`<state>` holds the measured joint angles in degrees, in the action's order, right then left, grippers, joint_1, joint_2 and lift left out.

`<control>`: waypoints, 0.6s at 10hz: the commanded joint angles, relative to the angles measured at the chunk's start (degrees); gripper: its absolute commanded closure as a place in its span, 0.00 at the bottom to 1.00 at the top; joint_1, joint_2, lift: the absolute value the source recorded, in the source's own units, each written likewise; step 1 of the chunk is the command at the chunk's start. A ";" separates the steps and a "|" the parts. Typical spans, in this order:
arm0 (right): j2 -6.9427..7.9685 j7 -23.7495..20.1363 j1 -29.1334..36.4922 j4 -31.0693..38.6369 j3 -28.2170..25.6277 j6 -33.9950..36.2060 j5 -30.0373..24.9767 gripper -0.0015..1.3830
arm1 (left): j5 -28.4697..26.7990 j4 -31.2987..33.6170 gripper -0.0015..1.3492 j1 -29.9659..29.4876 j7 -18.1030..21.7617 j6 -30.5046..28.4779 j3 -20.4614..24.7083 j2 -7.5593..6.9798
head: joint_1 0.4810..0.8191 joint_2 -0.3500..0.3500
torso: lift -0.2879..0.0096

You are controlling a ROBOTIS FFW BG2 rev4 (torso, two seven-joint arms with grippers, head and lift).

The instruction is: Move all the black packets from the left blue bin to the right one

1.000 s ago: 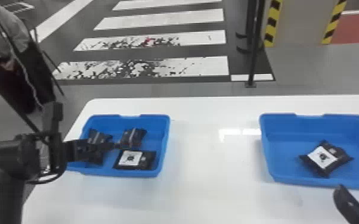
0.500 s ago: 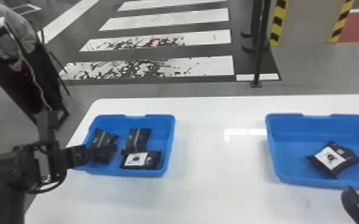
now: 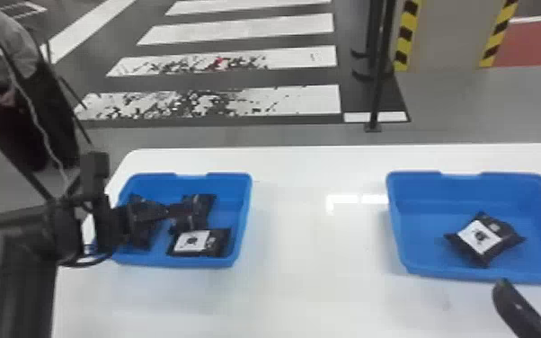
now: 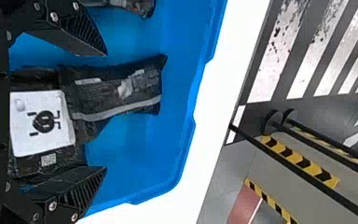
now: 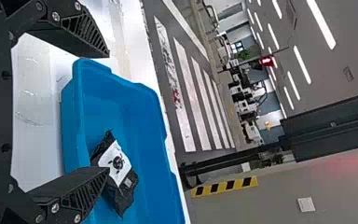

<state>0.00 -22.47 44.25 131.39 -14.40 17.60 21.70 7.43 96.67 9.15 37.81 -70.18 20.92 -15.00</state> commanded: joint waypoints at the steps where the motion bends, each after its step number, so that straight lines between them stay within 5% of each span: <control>1: 0.05 -0.12 -0.10 -0.40 0.00 0.11 0.00 0.13 | -0.34 -4.91 0.12 3.23 -0.64 1.56 -2.63 -0.03 | 0.63 0.71 | 0.50; 6: 0.05 -0.47 -0.66 -1.38 0.11 0.40 0.58 0.13 | -2.29 -11.10 0.13 6.18 -3.71 1.14 -4.80 0.14 | 0.63 0.68 | 0.50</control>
<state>0.00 -22.97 43.69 130.12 -14.28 18.02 22.22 5.19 86.34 15.06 34.19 -68.97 16.05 -14.87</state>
